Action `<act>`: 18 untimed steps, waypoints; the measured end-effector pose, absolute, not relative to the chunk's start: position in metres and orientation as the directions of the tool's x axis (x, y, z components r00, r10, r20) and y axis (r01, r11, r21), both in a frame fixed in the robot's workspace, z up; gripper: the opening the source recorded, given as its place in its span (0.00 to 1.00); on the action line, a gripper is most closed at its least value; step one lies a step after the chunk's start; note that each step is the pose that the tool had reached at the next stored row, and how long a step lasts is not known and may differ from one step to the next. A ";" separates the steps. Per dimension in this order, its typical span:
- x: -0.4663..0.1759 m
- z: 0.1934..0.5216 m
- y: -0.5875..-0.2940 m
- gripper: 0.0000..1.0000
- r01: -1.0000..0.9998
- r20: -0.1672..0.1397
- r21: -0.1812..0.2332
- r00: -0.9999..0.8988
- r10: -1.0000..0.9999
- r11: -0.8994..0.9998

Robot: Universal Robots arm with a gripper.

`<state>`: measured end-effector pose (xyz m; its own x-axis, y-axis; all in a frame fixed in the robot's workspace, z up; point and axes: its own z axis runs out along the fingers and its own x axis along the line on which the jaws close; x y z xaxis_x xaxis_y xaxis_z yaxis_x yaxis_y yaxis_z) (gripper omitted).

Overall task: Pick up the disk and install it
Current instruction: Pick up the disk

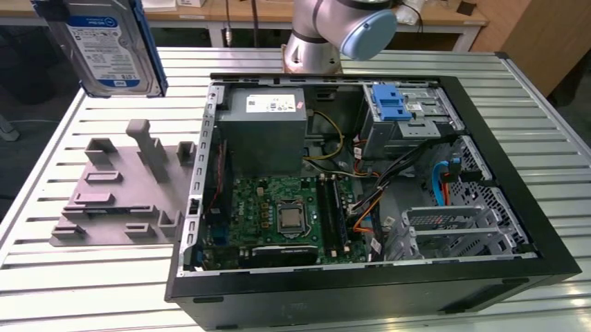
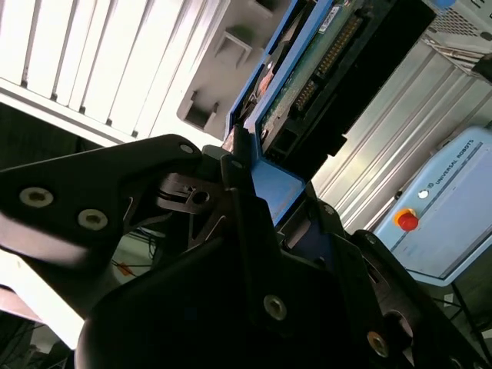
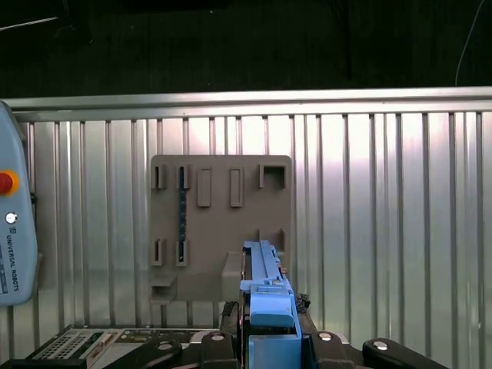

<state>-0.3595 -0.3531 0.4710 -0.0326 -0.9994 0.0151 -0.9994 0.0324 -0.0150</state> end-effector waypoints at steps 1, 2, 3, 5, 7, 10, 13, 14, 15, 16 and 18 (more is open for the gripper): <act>-0.357 0.471 -0.353 0.36 -0.999 0.015 -0.015 -0.033 -0.999 0.032; -0.355 0.471 -0.354 0.36 -0.999 0.015 -0.014 -0.033 -0.999 0.032; -0.354 0.471 -0.354 0.36 -0.999 0.015 -0.014 -0.033 -0.999 0.032; -0.350 0.471 -0.355 0.36 -0.999 0.015 -0.013 -0.033 -0.999 0.032; -0.347 0.471 -0.356 0.36 -0.999 0.015 -0.013 -0.033 -0.999 0.032; -0.346 0.471 -0.361 0.36 -0.999 0.015 -0.013 -0.033 -0.999 0.033; -0.346 0.471 -0.367 0.36 -0.999 0.015 -0.013 -0.033 -0.999 0.033; -0.346 0.471 -0.369 0.36 -0.999 0.015 -0.013 -0.034 -0.999 0.033; -0.345 0.471 -0.371 0.36 -0.999 0.015 -0.013 -0.034 -0.999 0.033; -0.345 0.471 -0.372 0.36 -0.999 0.015 -0.013 -0.034 -0.999 0.033; -0.344 0.471 -0.375 0.36 -0.999 0.015 -0.013 -0.034 -0.999 0.034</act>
<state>-0.3438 -0.3750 0.4710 -0.0339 -0.9993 0.0152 -0.9994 0.0337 -0.0127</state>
